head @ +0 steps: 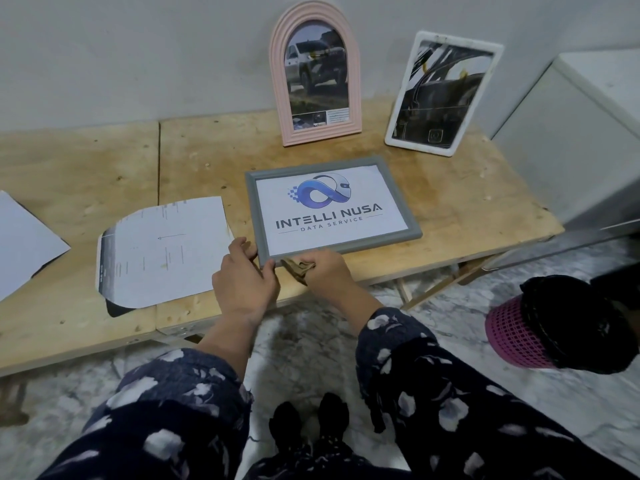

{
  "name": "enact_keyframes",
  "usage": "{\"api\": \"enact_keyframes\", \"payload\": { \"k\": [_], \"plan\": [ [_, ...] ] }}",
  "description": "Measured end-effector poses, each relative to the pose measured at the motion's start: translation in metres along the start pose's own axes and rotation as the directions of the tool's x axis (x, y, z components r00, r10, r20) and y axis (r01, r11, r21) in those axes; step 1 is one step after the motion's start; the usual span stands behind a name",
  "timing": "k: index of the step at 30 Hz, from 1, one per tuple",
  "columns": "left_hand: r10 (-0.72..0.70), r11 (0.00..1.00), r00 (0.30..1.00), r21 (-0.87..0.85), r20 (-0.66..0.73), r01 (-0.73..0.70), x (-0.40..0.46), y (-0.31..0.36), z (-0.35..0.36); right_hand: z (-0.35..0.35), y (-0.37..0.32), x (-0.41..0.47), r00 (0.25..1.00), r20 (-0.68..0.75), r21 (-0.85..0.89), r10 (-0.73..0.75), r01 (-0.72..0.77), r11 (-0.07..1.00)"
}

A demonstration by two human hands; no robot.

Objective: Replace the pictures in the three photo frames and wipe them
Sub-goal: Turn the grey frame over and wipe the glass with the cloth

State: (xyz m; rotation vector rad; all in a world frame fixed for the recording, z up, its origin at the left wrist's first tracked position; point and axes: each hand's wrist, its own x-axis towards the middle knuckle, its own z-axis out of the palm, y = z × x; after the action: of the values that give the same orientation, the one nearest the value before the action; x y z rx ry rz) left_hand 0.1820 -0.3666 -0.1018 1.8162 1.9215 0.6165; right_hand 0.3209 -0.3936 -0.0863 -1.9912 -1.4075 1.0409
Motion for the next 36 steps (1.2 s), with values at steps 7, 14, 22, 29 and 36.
{"api": "enact_keyframes", "payload": {
  "k": [7,14,22,29,36],
  "plan": [
    [-0.052,0.999,0.999,0.000,-0.001,0.052,-0.007,0.014,0.011,-0.075,0.007,-0.015,0.932,-0.196,0.441,0.304,-0.193,0.877],
    [0.160,0.978,0.986,0.125,0.047,-0.165,-0.008,0.050,0.027,-0.134,0.029,0.004,0.886,-0.286,0.427,0.366,-0.224,0.876],
    [0.356,0.891,0.914,0.225,0.192,-0.395,-0.003,0.084,0.067,-0.193,0.056,0.062,0.855,-0.438,0.125,0.278,-0.249,0.960],
    [0.283,0.878,0.957,0.382,0.071,-0.288,-0.002,0.112,0.102,-0.217,0.064,0.135,0.914,-0.376,-0.123,0.154,-0.214,0.969],
    [0.275,0.907,0.961,0.342,-0.042,-0.245,-0.002,0.121,0.109,-0.206,0.055,0.195,0.940,-0.339,-0.177,0.041,-0.107,0.978]
  ]
}}
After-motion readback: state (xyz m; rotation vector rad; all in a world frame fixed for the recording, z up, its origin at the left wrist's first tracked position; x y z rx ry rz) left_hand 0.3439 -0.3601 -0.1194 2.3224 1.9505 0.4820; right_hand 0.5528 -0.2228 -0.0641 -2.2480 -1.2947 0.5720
